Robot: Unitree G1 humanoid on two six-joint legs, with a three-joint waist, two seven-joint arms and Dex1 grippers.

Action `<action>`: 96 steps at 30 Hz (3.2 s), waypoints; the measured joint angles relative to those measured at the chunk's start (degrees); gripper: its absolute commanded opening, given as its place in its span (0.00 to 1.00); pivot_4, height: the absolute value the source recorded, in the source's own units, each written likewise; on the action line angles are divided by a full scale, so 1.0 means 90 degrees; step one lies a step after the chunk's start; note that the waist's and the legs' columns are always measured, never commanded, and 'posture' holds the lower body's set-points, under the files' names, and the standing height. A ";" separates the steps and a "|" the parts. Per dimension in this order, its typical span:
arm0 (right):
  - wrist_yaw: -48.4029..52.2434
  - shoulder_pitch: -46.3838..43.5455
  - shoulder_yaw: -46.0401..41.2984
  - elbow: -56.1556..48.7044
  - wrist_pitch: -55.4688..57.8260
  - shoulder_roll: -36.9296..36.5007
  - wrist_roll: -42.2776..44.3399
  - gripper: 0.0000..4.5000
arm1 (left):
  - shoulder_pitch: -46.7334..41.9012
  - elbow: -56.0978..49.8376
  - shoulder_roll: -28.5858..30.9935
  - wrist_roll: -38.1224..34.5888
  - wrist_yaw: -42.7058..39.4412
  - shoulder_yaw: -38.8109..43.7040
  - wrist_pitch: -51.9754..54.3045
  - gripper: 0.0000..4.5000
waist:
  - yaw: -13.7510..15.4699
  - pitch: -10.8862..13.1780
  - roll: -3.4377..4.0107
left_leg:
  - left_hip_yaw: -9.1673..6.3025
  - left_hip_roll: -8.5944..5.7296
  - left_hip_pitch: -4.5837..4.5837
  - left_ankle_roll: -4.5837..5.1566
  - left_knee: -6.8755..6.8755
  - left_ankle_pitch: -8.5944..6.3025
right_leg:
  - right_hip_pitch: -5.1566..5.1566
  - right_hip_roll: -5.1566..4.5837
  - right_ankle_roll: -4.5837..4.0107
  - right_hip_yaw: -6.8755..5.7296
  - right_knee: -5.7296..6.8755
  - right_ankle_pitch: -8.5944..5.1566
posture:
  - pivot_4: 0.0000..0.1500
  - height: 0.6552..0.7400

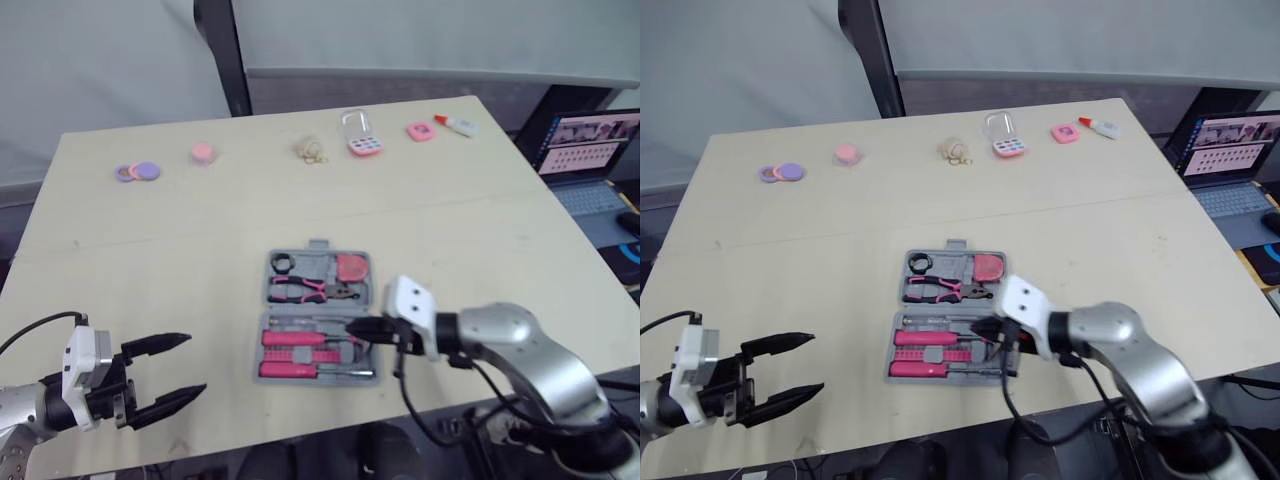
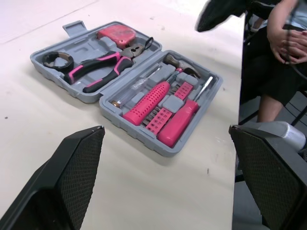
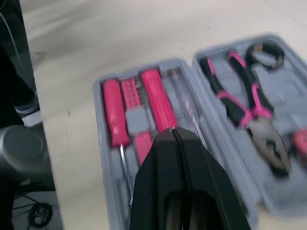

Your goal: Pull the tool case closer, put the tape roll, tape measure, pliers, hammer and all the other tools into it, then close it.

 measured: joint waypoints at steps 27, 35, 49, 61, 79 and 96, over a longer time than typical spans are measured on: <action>-0.0143 0.3260 -0.2276 0.1338 -0.2274 -0.0500 0.0091 0.00 | -0.1865 0.1688 0.0277 0.1466 0.0385 -0.1302 0.0071 0.01 | 0.0284 -0.0003 -0.0031 | 0.0049 -0.0006 0.0032 0.0017 0.0014 0.0005 | 0.0010 0.0002 0.0024 0.0052 0.0011 0.0013 | 1.00 1.00; -0.0357 0.1513 -0.1691 0.2371 -0.1231 -0.0686 -0.0002 0.00 | -0.3832 0.3266 0.0177 0.2399 0.0592 -0.2667 0.0281 0.01 | 0.0149 -0.0002 -0.0027 | 0.0100 -0.0006 0.0020 0.0015 0.0019 0.0006 | -0.0001 0.0011 0.0023 0.0028 0.0023 0.0013 | 1.00 1.00; -0.0830 -0.0187 -0.0537 0.2718 0.0182 -0.0354 -0.0188 0.00 | -0.5584 0.5028 -0.0875 0.3292 0.0292 -0.3853 -0.0785 0.01 | 0.0154 -0.0002 -0.0027 | 0.0076 -0.0013 -0.0006 0.0015 0.0072 0.0008 | 0.0004 -0.0009 0.0026 -0.0016 0.0048 0.0014 | 1.00 1.00; -0.1176 -0.0815 0.0097 0.2849 0.0316 0.0242 -0.0398 0.00 | -0.5793 0.5436 -0.1249 0.3454 0.0387 -0.3963 -0.1367 0.01 | 0.0254 -0.0002 -0.0026 | 0.0066 -0.0017 -0.0010 0.0015 0.0090 0.0007 | 0.0006 -0.0014 0.0026 -0.0019 0.0057 0.0014 | 1.00 1.00; -0.1201 -0.1384 0.0539 0.3989 -0.0373 0.0749 -0.0906 0.00 | -0.6153 0.5832 -0.1770 0.3826 0.0825 -0.3997 -0.1638 0.01 | 0.0297 -0.0005 -0.0026 | 0.0050 -0.0018 -0.0006 0.0016 0.0112 0.0008 | 0.0030 -0.0017 0.0027 -0.0032 0.0061 0.0015 | 1.00 1.00; -0.1068 -0.1118 0.0543 0.3763 -0.0637 0.0694 -0.1035 0.00 | -0.4953 0.3672 -0.1620 0.3729 0.0818 -0.3967 -0.0365 0.01 | 0.0241 -0.0005 -0.0026 | 0.0049 -0.0016 -0.0009 0.0016 0.0094 0.0007 | 0.0020 -0.0017 0.0027 -0.0031 0.0051 0.0015 | 1.00 1.00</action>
